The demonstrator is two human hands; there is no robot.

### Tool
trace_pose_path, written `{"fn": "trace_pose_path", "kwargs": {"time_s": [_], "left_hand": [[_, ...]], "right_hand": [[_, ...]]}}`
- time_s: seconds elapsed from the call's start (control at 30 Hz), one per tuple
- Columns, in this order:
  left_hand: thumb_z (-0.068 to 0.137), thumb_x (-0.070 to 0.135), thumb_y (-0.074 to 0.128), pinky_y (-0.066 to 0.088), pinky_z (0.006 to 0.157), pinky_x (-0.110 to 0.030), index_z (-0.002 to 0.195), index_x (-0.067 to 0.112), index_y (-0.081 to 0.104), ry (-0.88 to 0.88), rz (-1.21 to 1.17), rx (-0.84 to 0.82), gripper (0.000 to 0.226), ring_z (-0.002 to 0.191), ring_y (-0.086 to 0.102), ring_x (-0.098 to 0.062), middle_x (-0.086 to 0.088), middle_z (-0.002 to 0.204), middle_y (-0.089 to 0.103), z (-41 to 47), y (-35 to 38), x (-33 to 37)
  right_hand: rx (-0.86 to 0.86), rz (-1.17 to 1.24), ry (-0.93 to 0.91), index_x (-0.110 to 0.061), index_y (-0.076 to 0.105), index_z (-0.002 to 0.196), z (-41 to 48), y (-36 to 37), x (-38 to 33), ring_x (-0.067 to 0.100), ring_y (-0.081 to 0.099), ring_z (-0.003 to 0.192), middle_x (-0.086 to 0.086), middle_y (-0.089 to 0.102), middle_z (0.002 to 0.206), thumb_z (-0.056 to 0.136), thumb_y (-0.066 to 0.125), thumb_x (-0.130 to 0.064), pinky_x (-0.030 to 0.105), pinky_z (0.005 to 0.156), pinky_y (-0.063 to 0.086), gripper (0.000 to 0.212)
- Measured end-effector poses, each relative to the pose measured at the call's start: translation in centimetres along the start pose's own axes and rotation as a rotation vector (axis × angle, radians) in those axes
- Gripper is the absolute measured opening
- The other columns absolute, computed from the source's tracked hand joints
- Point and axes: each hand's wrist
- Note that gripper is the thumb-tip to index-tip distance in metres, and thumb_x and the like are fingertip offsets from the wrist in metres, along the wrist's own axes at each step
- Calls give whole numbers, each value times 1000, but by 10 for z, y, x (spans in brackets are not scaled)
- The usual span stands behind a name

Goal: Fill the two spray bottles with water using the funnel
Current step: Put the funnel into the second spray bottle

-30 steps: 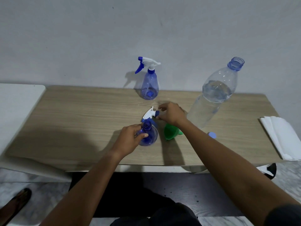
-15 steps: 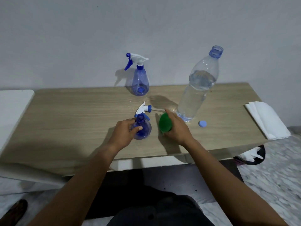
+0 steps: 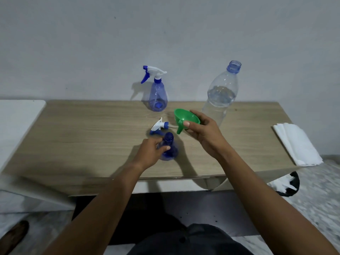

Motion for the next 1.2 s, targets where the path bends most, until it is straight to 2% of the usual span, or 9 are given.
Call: {"fn": "trace_pose_path", "kwargs": {"time_s": [0.13,0.3,0.43,0.57,0.63,0.77,0.93,1.07,1.2], "left_hand": [[88,25,73,45,65,-41,78,-1,66,-45,7,-22,28,64,53,-29,-21,76,65,0,13,7],[90,13,68,53,85,-35,114,23,72,-23,-33,-41,26,91,68,-21,-4,96,75,-8,21,27],[82,13,61,57,91,-46,106,37,68,-50,-74,-43,35,102,71,-20,1,107,76,-7,26,24],[93,9,63,44,71,-2,114,22,71,-70,7,-27,26,96,63,-14,3,104,72,-10,29,42],[97,12,62,37,61,4,120,15,70,-86,27,0,25,93,55,-10,4,102,66,-9,34,45],[96,9,62,46,70,-4,120,13,68,-106,14,20,25,87,64,-4,0,108,73,-1,41,46],[94,16,67,51,82,-30,114,12,67,-89,5,11,21,99,69,-23,-6,102,74,6,42,52],[94,15,67,52,90,-35,118,11,65,-88,10,0,25,101,67,-23,-6,105,73,9,43,56],[93,13,68,50,88,-32,117,7,64,-95,-5,4,26,100,66,-24,-5,99,70,12,41,59]], "right_hand": [[-33,-83,-7,-21,66,122,0,0,5,16,69,107,1,71,116,62,93,-14,36,99,55,66],[-125,-241,-65,-23,66,123,-3,-5,10,12,68,108,5,72,122,73,86,2,29,97,55,59],[-132,-390,-71,-31,58,126,-5,-9,14,-8,65,101,-16,67,116,69,90,-2,13,89,50,72],[-138,-434,-97,-21,50,145,-8,-20,15,-11,62,109,-20,62,125,69,91,-7,10,88,48,88],[-122,-441,-113,-21,45,150,-10,-25,16,-1,61,116,-13,60,131,68,92,-9,11,85,50,95],[56,-442,-199,-29,60,135,-16,-42,17,12,67,110,-8,67,125,66,95,-21,27,89,56,78],[410,-385,-301,-15,70,99,-25,-58,11,24,69,90,-1,72,99,71,92,-25,46,81,59,37],[575,-444,-384,-25,55,111,-12,-68,0,15,60,106,-4,60,115,67,92,-40,38,91,55,59],[432,-464,-380,-34,35,143,12,-68,-16,10,51,128,-7,50,140,62,95,-42,27,102,47,101]]}}
Point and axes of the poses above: each hand's wrist, its own z-axis towards the middle knuckle, its own y-axis out of the palm, x = y × z
